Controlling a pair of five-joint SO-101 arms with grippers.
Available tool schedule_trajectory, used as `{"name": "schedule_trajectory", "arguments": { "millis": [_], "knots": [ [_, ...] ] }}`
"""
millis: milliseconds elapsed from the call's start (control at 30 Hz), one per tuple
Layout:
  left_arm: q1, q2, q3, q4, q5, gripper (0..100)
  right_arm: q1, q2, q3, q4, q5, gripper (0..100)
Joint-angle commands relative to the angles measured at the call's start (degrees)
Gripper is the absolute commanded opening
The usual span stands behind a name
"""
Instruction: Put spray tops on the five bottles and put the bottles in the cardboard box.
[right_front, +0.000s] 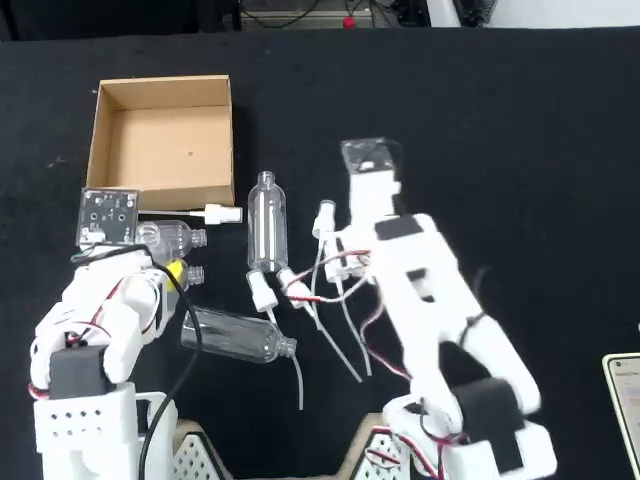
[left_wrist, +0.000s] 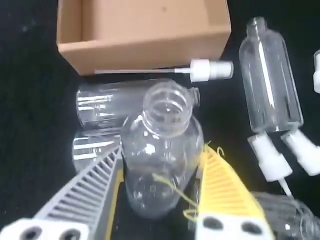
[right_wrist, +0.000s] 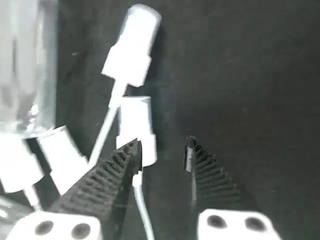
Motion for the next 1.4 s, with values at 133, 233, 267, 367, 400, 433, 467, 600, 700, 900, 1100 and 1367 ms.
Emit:
{"name": "schedule_trajectory", "arguments": {
  "millis": [133, 233, 267, 367, 400, 433, 467, 600, 700, 900, 1100, 1367],
  "knots": [
    [-0.84, -0.26, -0.31, -1.32, 0.70, 17, -4.48, 1.54, -3.47, -0.79, -0.53, 24.0],
    [-0.92, -0.26, -0.31, -1.23, 0.70, 17, -3.52, 2.86, -2.86, -2.99, -0.53, 23.8],
    [-0.92, -0.35, -0.31, -1.23, 0.70, 17, -3.16, 3.56, -2.51, -4.04, -0.53, 23.3],
    [-0.84, -0.35, -0.75, -0.09, 0.70, 17, -2.37, 5.93, -2.07, -5.98, 2.20, 21.5],
    [-0.84, -0.35, -0.75, 0.09, 0.70, 17, -2.37, 6.81, -2.15, -5.98, 2.90, 21.4],
    [-0.84, -0.35, -0.84, 0.18, 0.70, 17, -2.55, 7.52, -2.24, -5.89, 3.34, 21.1],
    [-0.84, -0.62, -0.84, 0.18, 0.70, 17, -2.64, 8.13, -2.24, -5.63, 3.52, 21.1],
    [-0.84, -5.10, 0.31, 0.35, 0.70, 17, -0.97, 8.22, -2.33, -3.96, 3.43, 13.2],
    [-0.75, -10.90, 2.77, 0.35, 0.70, 17, 2.29, 6.20, -3.12, -1.49, 5.27, 4.1],
    [-0.40, -21.71, 6.81, 1.23, 0.44, 17, 11.16, 0.04, -9.54, 9.49, 16.18, 8.5],
    [-0.40, -23.03, 6.81, 2.20, 0.35, 17, 18.90, -0.75, -7.69, 11.52, 25.93, 9.7],
    [-0.40, -23.03, 6.90, 2.29, 0.35, 17, 15.65, 7.69, -6.55, 5.54, 25.93, 22.9]
  ]
}}
